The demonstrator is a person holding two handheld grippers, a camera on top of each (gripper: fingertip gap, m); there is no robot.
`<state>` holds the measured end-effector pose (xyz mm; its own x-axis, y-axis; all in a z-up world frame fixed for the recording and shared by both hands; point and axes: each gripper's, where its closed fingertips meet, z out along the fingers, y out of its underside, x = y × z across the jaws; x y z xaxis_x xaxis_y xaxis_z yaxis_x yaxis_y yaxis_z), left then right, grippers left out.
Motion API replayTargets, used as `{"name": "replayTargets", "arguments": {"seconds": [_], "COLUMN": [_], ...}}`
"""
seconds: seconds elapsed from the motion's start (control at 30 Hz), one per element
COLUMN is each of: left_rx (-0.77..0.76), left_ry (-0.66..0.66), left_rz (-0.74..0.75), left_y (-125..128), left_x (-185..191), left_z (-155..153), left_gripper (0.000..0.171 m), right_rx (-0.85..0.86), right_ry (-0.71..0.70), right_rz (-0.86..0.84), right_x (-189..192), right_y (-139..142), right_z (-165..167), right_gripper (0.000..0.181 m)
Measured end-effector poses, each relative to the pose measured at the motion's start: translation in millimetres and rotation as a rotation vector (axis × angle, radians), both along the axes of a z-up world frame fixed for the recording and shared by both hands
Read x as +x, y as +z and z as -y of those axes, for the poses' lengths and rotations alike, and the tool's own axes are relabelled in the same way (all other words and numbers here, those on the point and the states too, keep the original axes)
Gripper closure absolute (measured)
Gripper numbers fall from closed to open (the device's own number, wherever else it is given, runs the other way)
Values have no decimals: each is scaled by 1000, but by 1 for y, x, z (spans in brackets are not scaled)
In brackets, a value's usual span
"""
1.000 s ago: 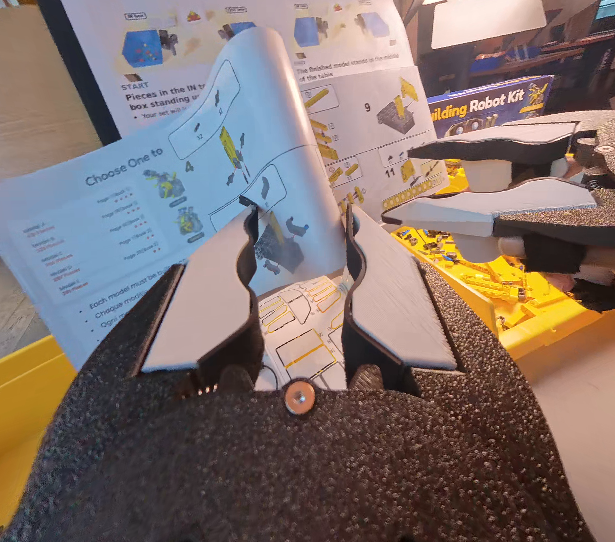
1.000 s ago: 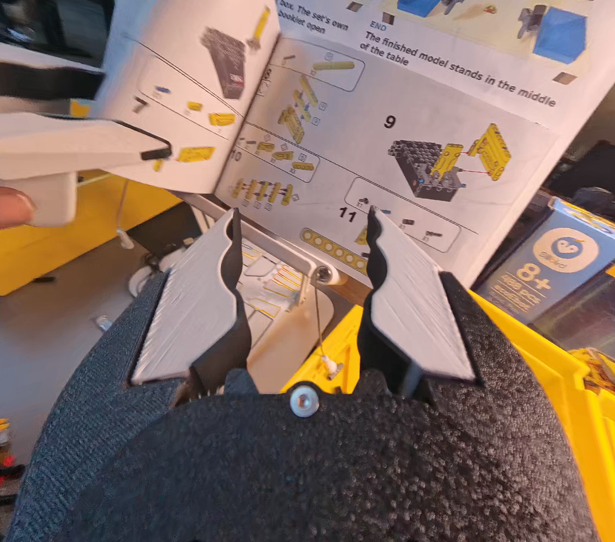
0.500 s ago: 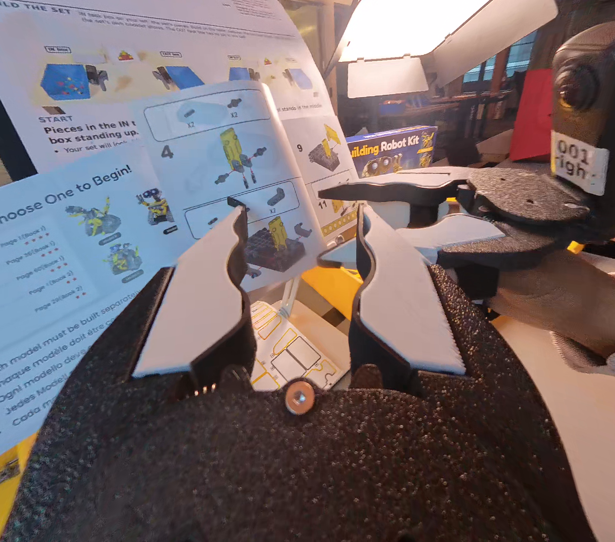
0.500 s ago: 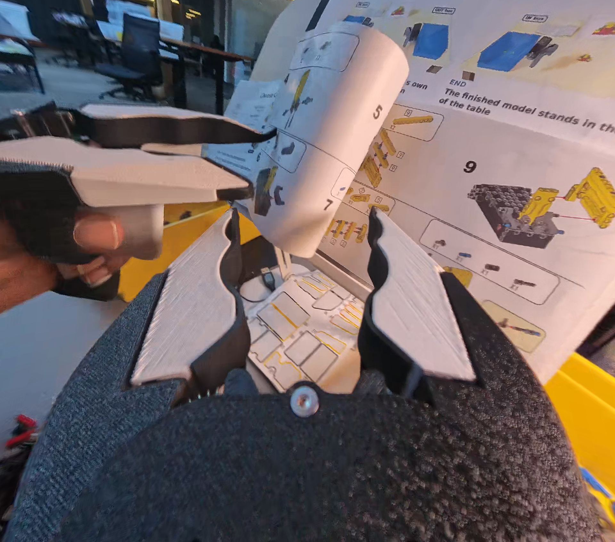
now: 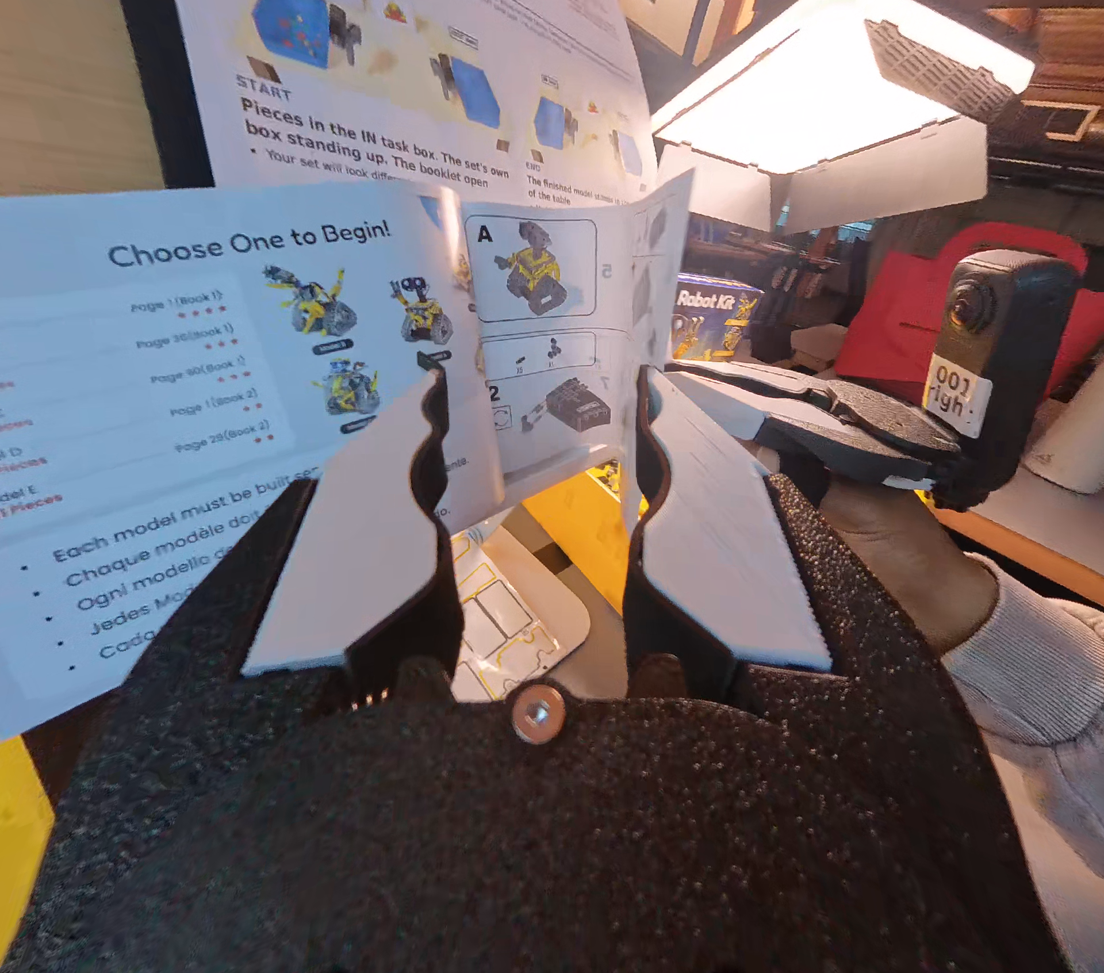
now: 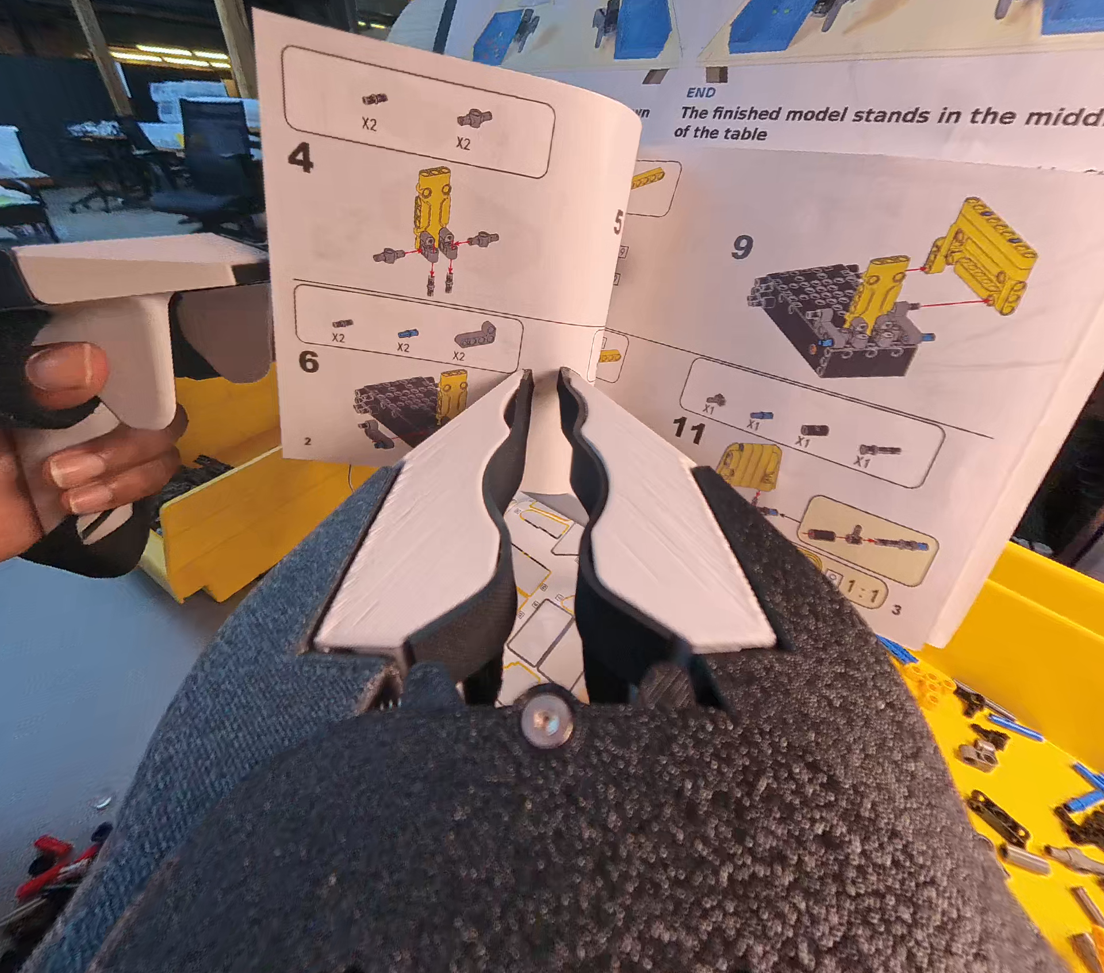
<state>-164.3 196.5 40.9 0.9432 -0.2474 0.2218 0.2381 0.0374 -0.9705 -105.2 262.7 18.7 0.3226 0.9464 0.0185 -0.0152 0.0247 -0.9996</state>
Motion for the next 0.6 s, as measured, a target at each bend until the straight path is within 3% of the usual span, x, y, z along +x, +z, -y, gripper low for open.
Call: {"name": "replayTargets", "arguments": {"seconds": [0.1,0.3,0.4,0.6], "left_rx": [24,91,108,77], "left_ry": [-115,-95,-147,-187], "left_rz": [38,-109,-117,-172], "left_y": [1,0,2,-3], "left_x": [15,25,38,59], "left_z": [4,15,19,12], "left_gripper": [128,124,124,127], "right_rx": [16,53,59,59], "right_ry": [6,2,0,-129], "right_rz": [8,22,22,17], "right_x": [-2,-3,-2,22], "right_y": [0,0,1,10], "right_z": [3,5,6,-15], "right_gripper": [172,168,167,162]}}
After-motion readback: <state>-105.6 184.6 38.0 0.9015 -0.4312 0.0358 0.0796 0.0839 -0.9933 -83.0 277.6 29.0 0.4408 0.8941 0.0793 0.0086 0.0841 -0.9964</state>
